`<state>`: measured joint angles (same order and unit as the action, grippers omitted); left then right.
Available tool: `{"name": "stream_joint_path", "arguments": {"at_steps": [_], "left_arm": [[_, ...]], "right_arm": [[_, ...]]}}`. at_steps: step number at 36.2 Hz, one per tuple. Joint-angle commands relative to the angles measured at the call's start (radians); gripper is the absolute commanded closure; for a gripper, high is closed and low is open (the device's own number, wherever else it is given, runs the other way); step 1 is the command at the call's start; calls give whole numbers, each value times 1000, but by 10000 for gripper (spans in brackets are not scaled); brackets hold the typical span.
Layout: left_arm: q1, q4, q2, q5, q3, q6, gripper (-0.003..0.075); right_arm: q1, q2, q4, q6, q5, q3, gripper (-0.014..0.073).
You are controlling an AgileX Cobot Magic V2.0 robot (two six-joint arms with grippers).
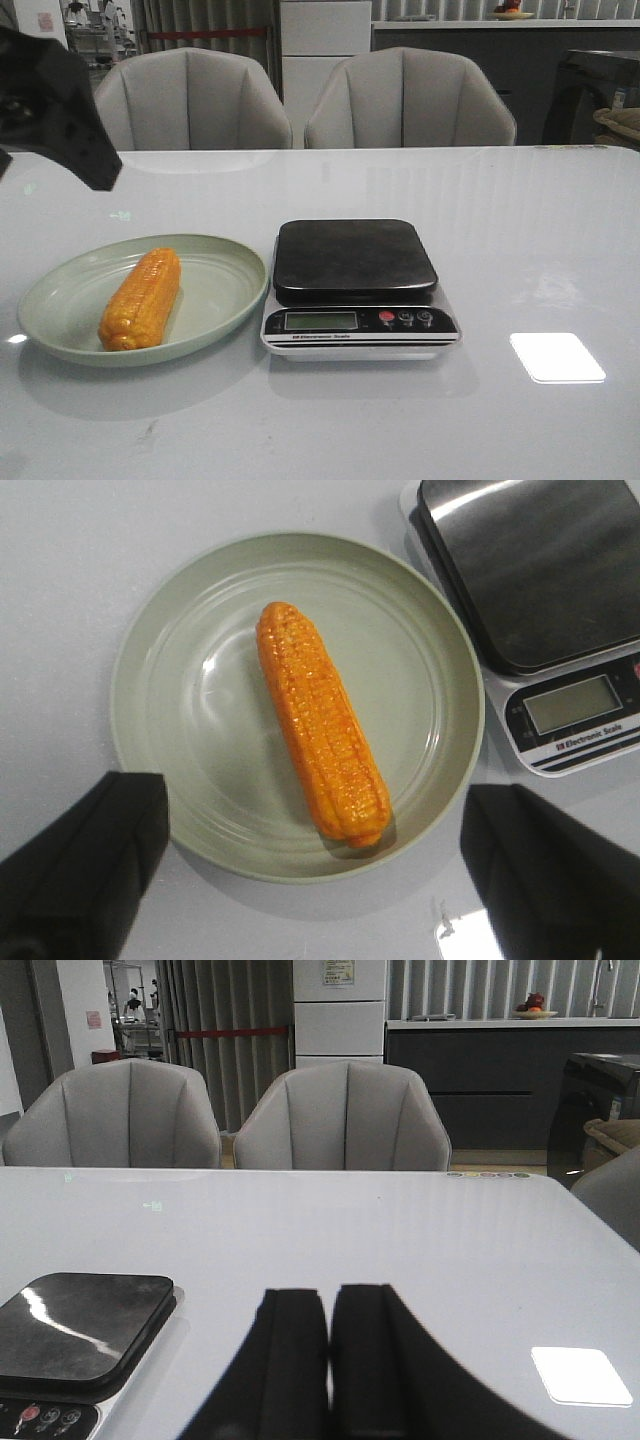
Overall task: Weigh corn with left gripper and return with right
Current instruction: 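Lower the left gripper onto the corn cob on the green plate and grasp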
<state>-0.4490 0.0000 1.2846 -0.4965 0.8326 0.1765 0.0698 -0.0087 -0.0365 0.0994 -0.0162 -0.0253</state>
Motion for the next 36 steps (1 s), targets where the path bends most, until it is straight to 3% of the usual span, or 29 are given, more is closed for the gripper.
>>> {"name": "stream_joint_path", "arguments": {"at_steps": [1, 23, 26, 32, 36], "left_arm": [[-7, -29, 66, 55, 65, 22, 97], [-32, -103, 449, 47, 187, 22, 209], [-48, -104, 463, 46, 205, 22, 286], [-89, -104, 462, 17, 296, 22, 618], [-105, -104, 462, -12, 368, 20, 588]], "right_arm": [[-2, -20, -1, -5, -83, -11, 412], [-2, -20, -1, -5, -83, -11, 412], [-2, -20, -1, -5, -83, -11, 412], [-2, -20, -1, -5, -83, -11, 412], [-2, -20, -1, -5, -83, -11, 412]]}}
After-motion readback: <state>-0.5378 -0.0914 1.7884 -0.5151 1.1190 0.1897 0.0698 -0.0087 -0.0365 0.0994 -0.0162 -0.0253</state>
